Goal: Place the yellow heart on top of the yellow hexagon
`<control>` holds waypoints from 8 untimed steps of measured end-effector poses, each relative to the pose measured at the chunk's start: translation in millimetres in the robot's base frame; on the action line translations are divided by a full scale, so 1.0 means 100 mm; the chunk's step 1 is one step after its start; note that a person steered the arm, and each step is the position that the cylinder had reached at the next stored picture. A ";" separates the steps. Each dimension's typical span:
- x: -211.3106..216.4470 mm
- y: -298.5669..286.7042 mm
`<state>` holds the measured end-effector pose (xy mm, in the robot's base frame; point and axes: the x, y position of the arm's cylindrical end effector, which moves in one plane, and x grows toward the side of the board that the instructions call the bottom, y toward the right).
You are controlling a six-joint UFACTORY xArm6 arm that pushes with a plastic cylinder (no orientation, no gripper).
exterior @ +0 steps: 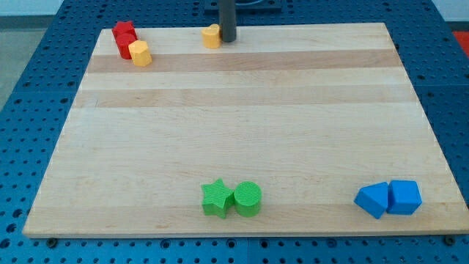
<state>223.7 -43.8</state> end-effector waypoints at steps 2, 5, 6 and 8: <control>0.00 -0.53; 0.10 -1.14; 0.10 -1.24; 0.26 -0.93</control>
